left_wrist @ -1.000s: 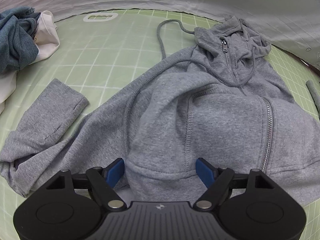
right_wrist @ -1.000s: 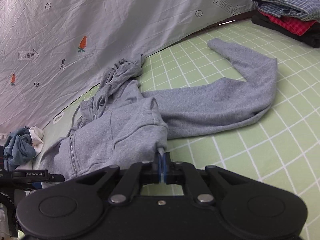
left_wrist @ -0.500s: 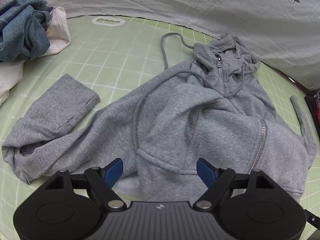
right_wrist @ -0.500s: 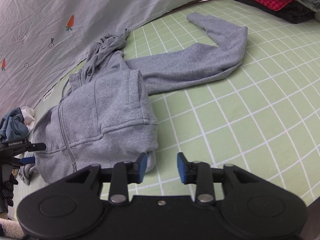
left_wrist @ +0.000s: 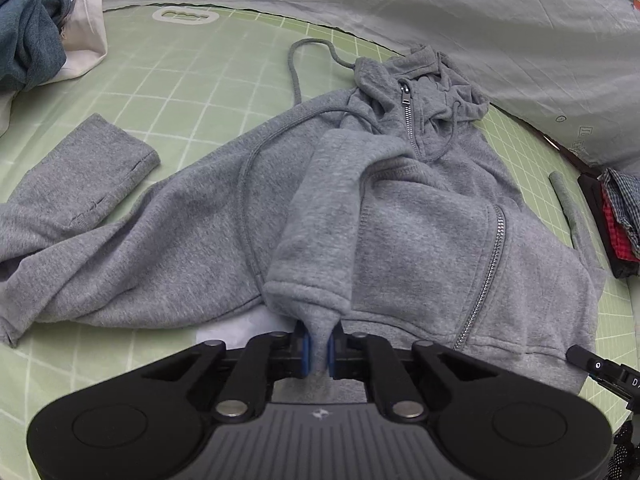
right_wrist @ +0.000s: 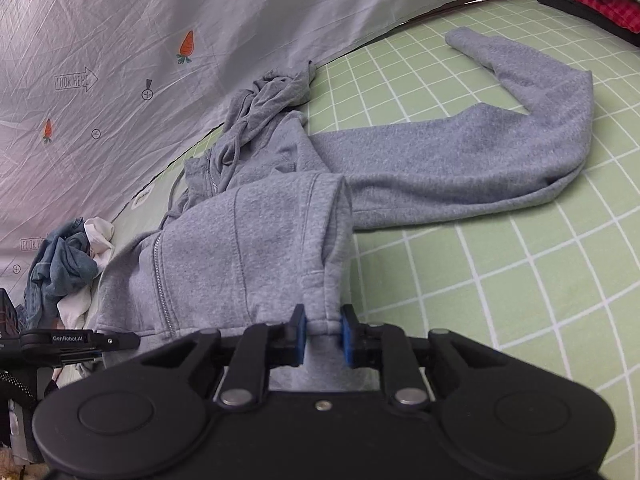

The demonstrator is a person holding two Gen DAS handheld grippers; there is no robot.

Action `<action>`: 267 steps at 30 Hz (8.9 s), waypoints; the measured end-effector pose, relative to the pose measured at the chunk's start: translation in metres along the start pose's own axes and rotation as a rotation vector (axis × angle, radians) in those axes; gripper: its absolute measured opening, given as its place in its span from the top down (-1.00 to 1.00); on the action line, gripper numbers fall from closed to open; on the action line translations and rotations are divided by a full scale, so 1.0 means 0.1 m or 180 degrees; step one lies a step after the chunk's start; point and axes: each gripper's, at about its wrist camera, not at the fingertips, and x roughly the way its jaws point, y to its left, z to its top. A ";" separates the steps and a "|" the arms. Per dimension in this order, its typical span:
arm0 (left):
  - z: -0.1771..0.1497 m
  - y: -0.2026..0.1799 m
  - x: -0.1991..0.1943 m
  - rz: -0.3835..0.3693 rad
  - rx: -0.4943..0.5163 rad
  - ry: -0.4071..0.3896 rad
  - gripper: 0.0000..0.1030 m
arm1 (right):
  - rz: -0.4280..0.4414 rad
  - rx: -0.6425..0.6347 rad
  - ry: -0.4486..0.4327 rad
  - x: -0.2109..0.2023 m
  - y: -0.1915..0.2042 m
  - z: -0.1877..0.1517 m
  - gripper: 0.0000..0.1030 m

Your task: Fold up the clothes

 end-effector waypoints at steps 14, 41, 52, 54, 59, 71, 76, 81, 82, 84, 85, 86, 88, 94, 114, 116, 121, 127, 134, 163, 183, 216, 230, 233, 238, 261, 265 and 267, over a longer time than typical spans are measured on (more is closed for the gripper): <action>-0.69 0.23 -0.85 -0.0236 -0.0750 0.0232 0.76 | 0.0148 0.0411 0.0562 -0.57 -0.36 -0.37 0.69; -0.18 -0.28 -0.29 0.0924 -0.0181 0.0127 -0.52 | -0.0791 0.0227 -0.0217 -0.54 -0.67 0.25 -0.98; 0.30 -0.50 0.53 0.0959 -0.0155 0.0479 -0.63 | -0.1276 0.0354 -0.0552 -0.29 -1.28 1.01 -0.99; 0.34 -0.54 0.60 0.0998 -0.0109 0.0489 -0.82 | -0.1330 0.0387 -0.0567 -0.20 -1.45 1.24 -0.97; 0.37 -0.62 0.73 0.1149 -0.0110 0.0486 -1.00 | -0.1341 0.0271 -0.0423 0.17 -1.61 1.75 -0.55; 0.32 -0.63 0.69 0.1165 -0.0151 0.0436 -1.00 | -0.1282 -0.0453 -0.0367 0.49 -1.47 1.91 0.90; 0.26 -0.65 0.65 0.1170 -0.0133 0.0347 -1.00 | -0.1784 -0.0097 -0.0775 -0.04 -1.69 1.83 0.91; 0.19 -0.65 0.62 0.1175 -0.0131 0.0295 -1.00 | -0.2312 0.0125 -0.0949 -0.57 -2.09 1.61 0.91; 0.17 -0.65 0.61 0.1176 -0.0131 0.0288 -1.00 | -0.2367 0.0156 -0.0949 -0.64 -2.16 1.57 0.92; 0.15 -0.65 0.60 0.1177 -0.0133 0.0278 -1.00 | -0.2434 0.0215 -0.0926 -0.76 -2.28 1.48 0.92; 0.15 -0.66 0.59 0.1178 -0.0136 0.0277 -1.00 | -0.2476 0.0230 -0.0910 -0.81 -2.31 1.44 0.92; 0.16 -0.67 0.59 0.1179 -0.0138 0.0265 -1.00 | -0.2479 0.0279 -0.0886 -0.83 -2.36 1.41 0.92; 0.13 -0.67 0.57 0.1183 -0.0137 0.0220 -1.00 | -0.2404 0.0452 -0.0852 -0.86 -2.46 1.36 0.90; -0.01 -0.75 0.52 0.1194 -0.0141 0.0149 -1.00 | -0.2095 0.0953 -0.1167 -1.01 -2.55 1.23 0.14; 0.17 -0.72 0.62 0.1215 -0.0213 0.0172 -1.00 | -0.1722 -0.0052 -0.0928 -0.32 -2.14 1.67 0.90; 0.17 -0.73 0.61 0.1216 -0.0217 0.0169 -1.00 | -0.1591 -0.0053 -0.0771 -0.11 -2.11 1.73 0.90; 0.16 -0.75 0.61 0.1221 -0.0229 0.0164 -1.00 | -0.1455 0.0091 -0.0678 0.04 -2.06 1.74 0.77; 0.17 -0.78 0.60 0.1226 -0.0251 0.0191 -1.00 | -0.1286 0.0269 -0.1130 -0.33 -2.12 1.78 0.05; 0.21 -0.81 0.61 0.1226 -0.0265 0.0225 -1.00 | -0.1329 0.1038 -0.1320 -0.37 -2.76 1.99 -0.19; 0.23 -0.78 0.64 0.1257 -0.0327 0.0177 -1.00 | -0.2064 0.1689 -0.1795 -1.24 -3.10 0.98 0.92; 0.18 -0.83 0.66 0.1294 -0.0354 0.0062 -1.00 | -0.2071 0.2126 -0.1910 -1.44 -3.41 0.83 0.90; 0.21 -0.79 0.70 0.1311 -0.0364 -0.0027 -1.00 | -0.2087 0.0146 -0.1191 -0.44 -2.08 1.12 -1.00; 0.12 -0.80 0.68 0.1290 -0.0294 -0.0197 -1.00 | -0.2069 -0.0049 -0.0511 -0.34 -1.90 0.89 -1.00; 0.13 -0.78 0.65 0.1151 -0.0186 -0.0129 -1.00 | -0.2149 -0.0166 -0.0284 -0.37 -1.76 0.90 -1.00; -0.01 -0.66 0.20 0.0768 -0.0226 -0.0352 -1.00 | -0.2138 -0.0358 -0.0291 -0.49 -1.29 0.82 -1.00; -0.21 1.31 -0.60 0.1453 -0.0227 -0.0460 -0.83 | -0.1508 -0.0995 -0.0051 0.32 0.91 -0.33 -1.00; -0.13 1.45 -0.49 0.1236 -0.0144 -0.0483 -0.78 | -0.1654 -0.0910 -0.0179 0.34 0.92 -0.47 -1.00; -0.11 1.49 -0.47 0.1126 -0.0190 -0.0471 -0.61 | -0.1690 -0.0846 -0.0188 0.33 0.94 -0.50 -1.00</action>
